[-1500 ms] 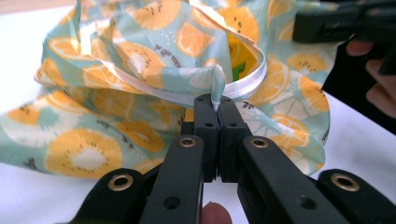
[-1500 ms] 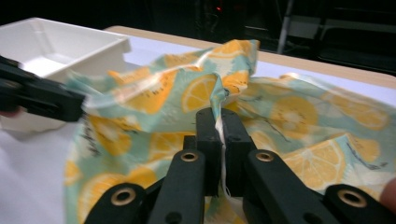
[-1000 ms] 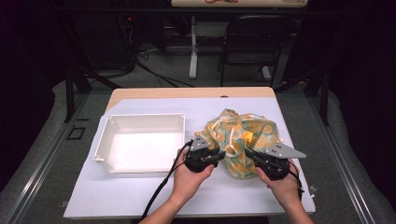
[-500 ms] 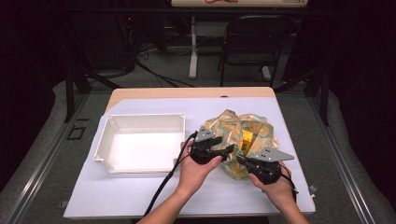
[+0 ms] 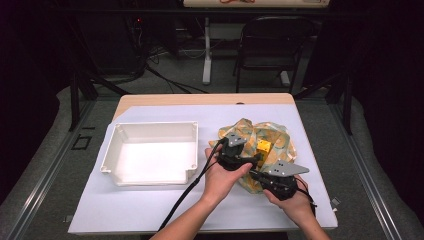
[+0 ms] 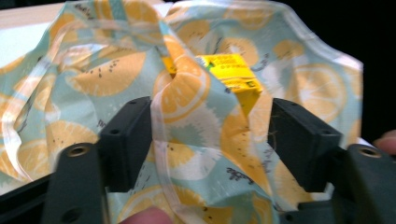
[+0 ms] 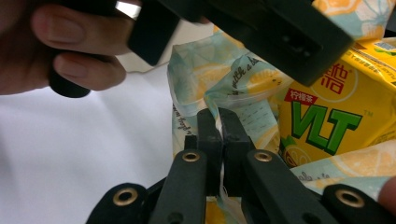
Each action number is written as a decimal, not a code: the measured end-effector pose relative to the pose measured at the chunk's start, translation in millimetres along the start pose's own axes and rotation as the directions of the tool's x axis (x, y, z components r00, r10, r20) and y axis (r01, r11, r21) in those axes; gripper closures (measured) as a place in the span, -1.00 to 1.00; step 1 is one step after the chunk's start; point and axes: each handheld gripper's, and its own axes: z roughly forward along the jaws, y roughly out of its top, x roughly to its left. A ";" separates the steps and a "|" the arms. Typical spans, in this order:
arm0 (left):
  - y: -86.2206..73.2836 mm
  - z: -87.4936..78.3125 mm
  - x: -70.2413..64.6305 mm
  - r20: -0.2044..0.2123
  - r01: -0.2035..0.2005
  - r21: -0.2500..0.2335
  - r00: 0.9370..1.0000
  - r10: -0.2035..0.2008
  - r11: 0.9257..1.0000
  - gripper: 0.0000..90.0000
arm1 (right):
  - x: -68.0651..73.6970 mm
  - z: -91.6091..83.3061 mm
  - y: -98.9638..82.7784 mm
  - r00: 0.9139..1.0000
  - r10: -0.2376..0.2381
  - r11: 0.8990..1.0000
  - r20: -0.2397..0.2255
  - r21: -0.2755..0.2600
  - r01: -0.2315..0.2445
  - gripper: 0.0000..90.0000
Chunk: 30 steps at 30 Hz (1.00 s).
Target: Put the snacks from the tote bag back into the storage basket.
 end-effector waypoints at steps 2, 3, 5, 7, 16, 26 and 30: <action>-0.8 0.7 0.4 -0.013 0.002 0.000 1.000 -0.002 1.000 0.00 | -0.2 -0.4 -0.1 1.000 -0.002 1.000 -0.003 -0.001 0.002 0.97; -1.5 0.1 1.7 -0.010 0.008 0.007 1.000 -0.008 1.000 0.14 | -0.3 -0.8 -0.3 1.000 0.000 1.000 0.001 -0.004 0.000 0.97; -2.6 -0.1 3.2 -0.007 0.013 0.010 1.000 -0.013 1.000 0.39 | -2.1 -1.6 -0.8 1.000 0.001 1.000 0.003 -0.007 -0.001 0.97; -3.6 -1.5 5.0 0.009 0.017 0.025 1.000 -0.017 1.000 0.58 | -3.9 -2.9 -1.0 1.000 0.004 1.000 0.004 -0.009 -0.004 0.96; -14.3 -9.5 14.0 0.042 0.037 0.032 0.998 -0.038 0.999 1.00 | -15.1 -17.1 2.2 0.999 0.054 0.996 0.006 -0.072 -0.053 0.59; -38.3 -14.3 19.4 0.049 0.062 0.033 0.997 -0.063 0.998 1.00 | -45.3 -48.8 10.0 0.960 0.227 0.957 0.163 -0.217 -0.190 -0.04; -47.1 -12.4 19.3 0.054 0.074 0.038 0.996 -0.076 0.997 1.00 | -59.6 -54.1 8.0 0.895 0.327 0.931 0.304 -0.264 -0.251 -0.38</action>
